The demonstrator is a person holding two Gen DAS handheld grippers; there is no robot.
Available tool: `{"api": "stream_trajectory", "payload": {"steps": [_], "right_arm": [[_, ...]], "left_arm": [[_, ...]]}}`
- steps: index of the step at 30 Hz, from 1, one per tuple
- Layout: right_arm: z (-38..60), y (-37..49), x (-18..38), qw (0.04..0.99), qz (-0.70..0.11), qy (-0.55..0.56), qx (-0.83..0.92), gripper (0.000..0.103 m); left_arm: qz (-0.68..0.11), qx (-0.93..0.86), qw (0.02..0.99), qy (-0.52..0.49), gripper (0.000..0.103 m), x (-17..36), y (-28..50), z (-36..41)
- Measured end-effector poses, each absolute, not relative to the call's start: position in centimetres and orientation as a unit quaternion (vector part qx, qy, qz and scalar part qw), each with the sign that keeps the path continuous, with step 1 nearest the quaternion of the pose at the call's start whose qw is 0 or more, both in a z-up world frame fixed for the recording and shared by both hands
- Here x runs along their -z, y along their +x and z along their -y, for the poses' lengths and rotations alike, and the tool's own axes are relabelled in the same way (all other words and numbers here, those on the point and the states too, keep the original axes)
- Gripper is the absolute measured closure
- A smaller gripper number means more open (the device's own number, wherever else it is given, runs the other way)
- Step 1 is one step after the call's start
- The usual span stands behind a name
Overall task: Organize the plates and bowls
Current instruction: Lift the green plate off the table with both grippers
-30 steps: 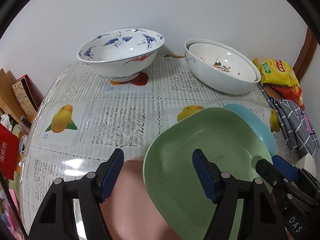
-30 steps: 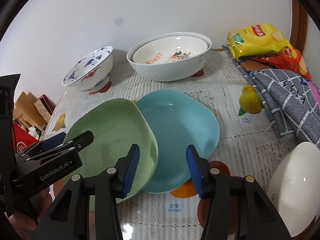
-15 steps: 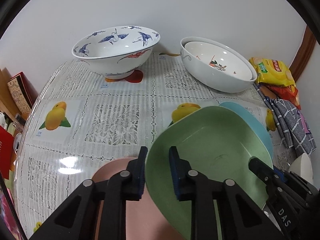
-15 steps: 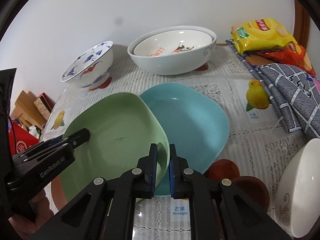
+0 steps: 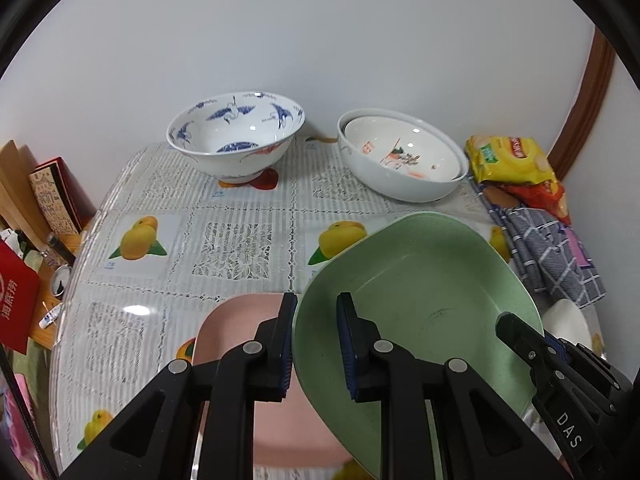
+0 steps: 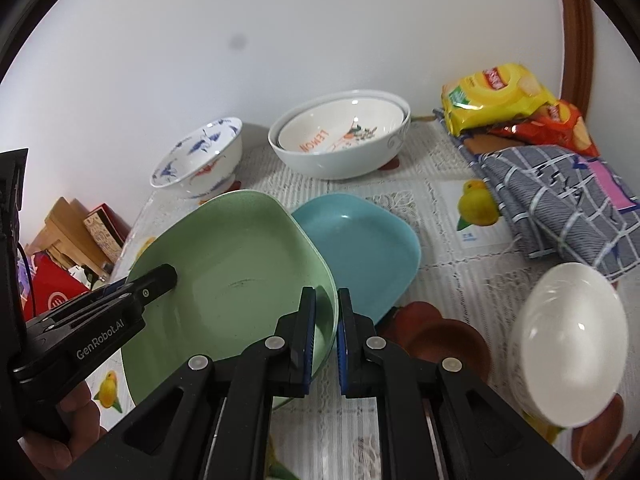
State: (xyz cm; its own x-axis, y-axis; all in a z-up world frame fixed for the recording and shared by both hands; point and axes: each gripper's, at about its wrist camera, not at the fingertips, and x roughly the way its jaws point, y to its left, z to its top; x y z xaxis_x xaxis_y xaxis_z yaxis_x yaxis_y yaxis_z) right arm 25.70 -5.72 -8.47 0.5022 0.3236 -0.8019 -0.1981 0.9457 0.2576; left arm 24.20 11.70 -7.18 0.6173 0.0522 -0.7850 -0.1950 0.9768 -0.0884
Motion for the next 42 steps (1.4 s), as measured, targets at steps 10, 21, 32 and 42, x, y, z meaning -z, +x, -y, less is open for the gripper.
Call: {"api": "stream_trajectory", "payload": {"steps": [10,21,32,42], "right_arm": [[7.1,21.1,4.4,0.878,-0.452,0.066,-0.144,0.094],[8.9,16.4,0.8,0.887,-0.432,0.078,-0.14,0.094],[10.2,11.8,-1.8,0.898,-0.41,0.082,-0.137,0.095],[11.0,9.5,-3.1,0.904,-0.395,0.089,-0.136,0.095]], "left_arm": [[-0.414,-0.069,0.904,-0.083,0.084,3.8,19.5,-10.2],[-0.39,-0.068,0.915,-0.078,0.084,0.4,14.2,-8.3],[-0.371,-0.066,0.923,-0.081,0.084,-1.3,10.1,-6.9],[-0.36,-0.067,0.928,-0.074,0.084,-2.5,7.8,-6.0]]}}
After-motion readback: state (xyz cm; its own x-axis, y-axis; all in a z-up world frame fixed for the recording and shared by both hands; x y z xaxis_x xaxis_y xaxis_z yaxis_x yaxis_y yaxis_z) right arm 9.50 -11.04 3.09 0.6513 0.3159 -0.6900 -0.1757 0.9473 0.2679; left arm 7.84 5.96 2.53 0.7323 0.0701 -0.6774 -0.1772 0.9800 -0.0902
